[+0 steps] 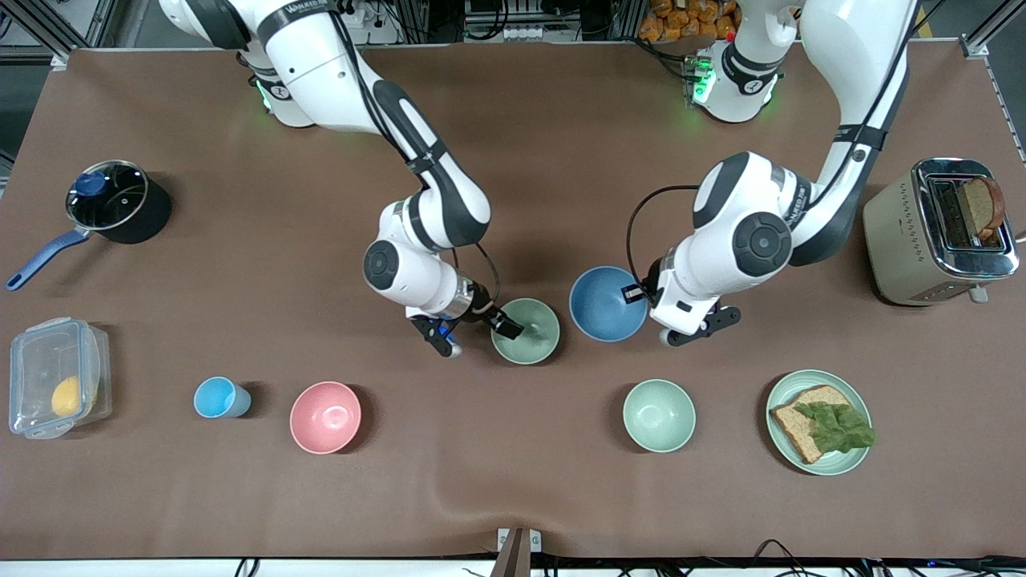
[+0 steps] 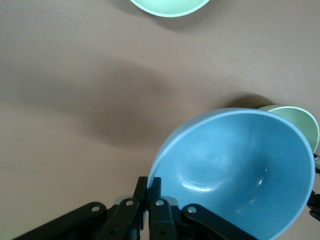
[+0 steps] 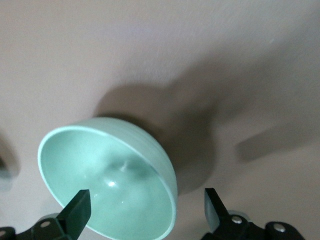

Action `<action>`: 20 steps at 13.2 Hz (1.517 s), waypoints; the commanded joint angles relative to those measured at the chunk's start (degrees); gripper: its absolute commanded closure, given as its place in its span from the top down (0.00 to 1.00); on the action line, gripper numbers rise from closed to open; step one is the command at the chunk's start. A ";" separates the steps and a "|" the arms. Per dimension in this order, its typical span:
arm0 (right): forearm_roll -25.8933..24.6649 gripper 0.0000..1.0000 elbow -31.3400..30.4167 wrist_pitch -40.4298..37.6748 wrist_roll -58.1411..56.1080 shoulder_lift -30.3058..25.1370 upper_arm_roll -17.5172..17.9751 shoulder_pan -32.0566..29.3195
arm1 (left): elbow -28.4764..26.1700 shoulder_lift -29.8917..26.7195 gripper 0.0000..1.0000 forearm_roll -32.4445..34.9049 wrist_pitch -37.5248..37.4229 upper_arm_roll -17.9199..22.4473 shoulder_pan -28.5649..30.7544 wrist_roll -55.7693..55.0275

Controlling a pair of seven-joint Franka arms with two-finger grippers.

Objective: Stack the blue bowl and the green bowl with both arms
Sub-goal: 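Lift the blue bowl over the green bowl with the left gripper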

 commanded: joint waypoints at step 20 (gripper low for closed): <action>-6.85 1.00 7.23 -1.77 27.65 5.18 -5.22 -0.72 | 5.76 8.76 0.00 -0.56 8.67 0.21 -7.56 -14.36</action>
